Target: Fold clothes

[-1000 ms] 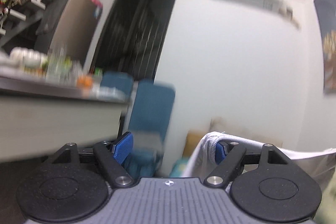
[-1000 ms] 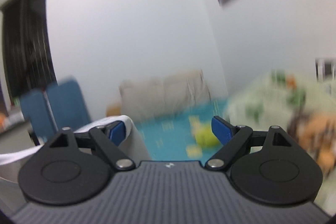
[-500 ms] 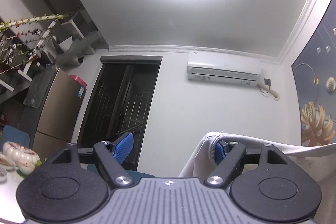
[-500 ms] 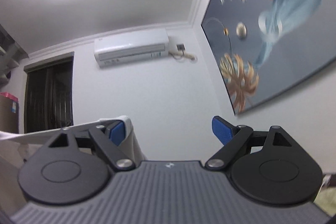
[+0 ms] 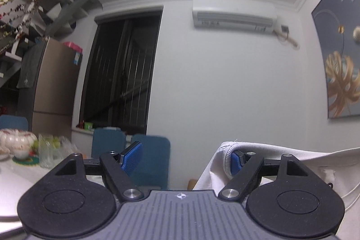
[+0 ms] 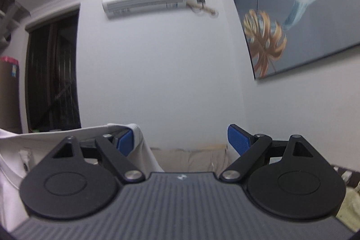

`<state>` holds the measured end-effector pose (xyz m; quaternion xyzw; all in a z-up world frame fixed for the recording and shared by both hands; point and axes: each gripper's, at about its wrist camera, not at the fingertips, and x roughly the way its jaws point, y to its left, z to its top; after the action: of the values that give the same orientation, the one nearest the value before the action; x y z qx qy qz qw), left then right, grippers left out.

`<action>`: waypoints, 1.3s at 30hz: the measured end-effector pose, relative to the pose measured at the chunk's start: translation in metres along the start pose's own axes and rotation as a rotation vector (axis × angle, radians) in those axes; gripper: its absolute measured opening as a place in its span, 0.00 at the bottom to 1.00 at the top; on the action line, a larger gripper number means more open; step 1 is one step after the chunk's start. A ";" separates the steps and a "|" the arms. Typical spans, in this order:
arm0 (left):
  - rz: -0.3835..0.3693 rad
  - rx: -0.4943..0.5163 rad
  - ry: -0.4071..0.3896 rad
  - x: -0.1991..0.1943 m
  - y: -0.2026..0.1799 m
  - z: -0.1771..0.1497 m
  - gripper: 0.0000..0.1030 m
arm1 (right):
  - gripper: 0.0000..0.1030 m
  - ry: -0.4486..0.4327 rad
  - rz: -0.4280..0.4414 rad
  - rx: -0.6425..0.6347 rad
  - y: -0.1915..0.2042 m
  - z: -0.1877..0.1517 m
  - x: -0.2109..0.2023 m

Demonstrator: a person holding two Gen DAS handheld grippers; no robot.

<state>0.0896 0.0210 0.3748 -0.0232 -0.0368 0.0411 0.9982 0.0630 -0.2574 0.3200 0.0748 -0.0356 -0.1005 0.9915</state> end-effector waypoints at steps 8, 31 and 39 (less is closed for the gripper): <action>0.014 0.019 0.139 0.193 -0.012 -0.151 0.80 | 0.85 0.105 -0.051 -0.031 0.000 -0.134 0.171; -0.248 0.205 0.823 0.507 -0.053 -0.566 0.98 | 0.84 0.746 0.213 -0.076 -0.005 -0.494 0.478; -0.253 0.174 0.709 0.411 -0.026 -0.482 1.00 | 0.84 0.603 0.166 -0.036 0.020 -0.411 0.388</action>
<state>0.5365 0.0084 -0.0742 0.0536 0.3117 -0.0898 0.9444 0.4814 -0.2593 -0.0608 0.0804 0.2558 0.0068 0.9634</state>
